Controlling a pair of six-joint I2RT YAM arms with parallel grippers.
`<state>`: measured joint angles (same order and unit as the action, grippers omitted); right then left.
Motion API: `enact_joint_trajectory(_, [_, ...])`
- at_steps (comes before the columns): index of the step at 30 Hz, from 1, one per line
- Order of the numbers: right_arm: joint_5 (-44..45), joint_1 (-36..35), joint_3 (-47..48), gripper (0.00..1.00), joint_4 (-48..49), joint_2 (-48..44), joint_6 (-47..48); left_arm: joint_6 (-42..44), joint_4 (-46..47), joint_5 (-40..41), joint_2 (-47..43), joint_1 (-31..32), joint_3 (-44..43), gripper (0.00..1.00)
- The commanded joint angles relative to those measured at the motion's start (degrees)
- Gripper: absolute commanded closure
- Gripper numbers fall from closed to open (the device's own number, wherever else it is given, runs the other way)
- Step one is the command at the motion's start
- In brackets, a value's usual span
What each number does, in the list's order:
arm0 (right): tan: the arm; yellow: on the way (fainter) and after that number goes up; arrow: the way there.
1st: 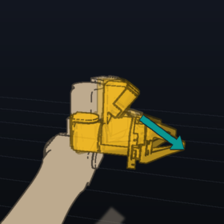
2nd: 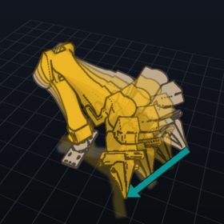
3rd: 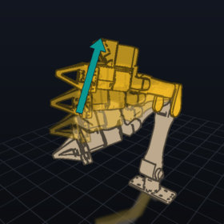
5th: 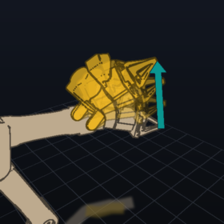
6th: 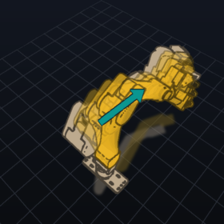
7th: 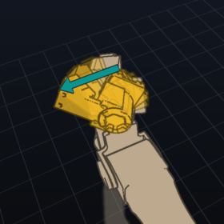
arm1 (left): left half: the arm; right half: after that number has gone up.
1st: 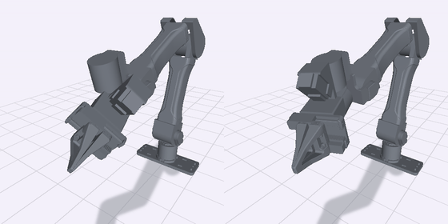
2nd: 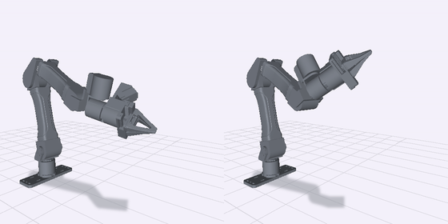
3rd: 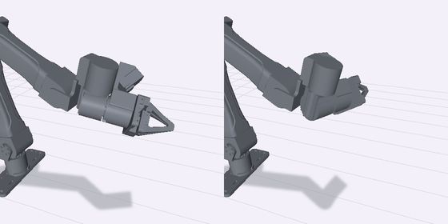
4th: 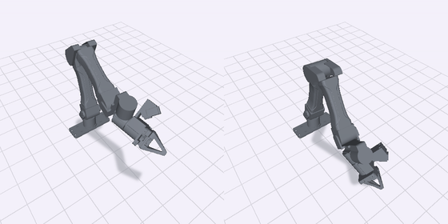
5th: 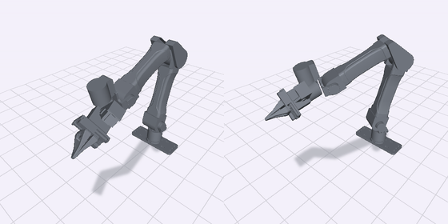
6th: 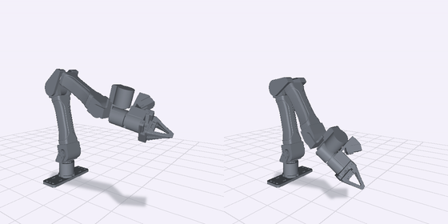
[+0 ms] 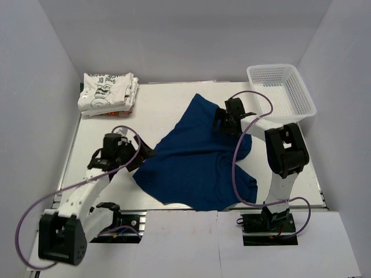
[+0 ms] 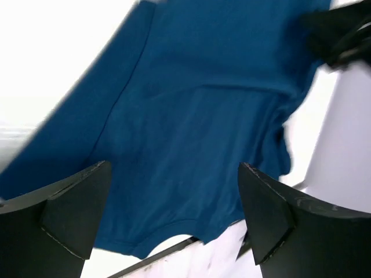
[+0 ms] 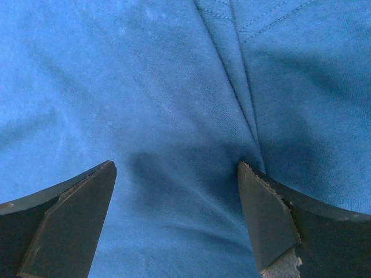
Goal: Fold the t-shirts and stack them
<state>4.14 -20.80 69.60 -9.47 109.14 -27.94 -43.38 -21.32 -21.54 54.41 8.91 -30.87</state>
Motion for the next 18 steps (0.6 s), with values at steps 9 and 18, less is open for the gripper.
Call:
enact_joint_trajectory(9, [2.35,0.85,-13.24,0.1,1.13,-7.86,-4.65,-0.22,0.07,15.19,31.52,10.43,-8.84,0.01])
enact_joint_trajectory(18, [3.16,-0.64,-41.09,0.1,-1.59,-34.22,-14.68,1.09,-9.52,32.6,59.99,8.23,-38.39,0.01])
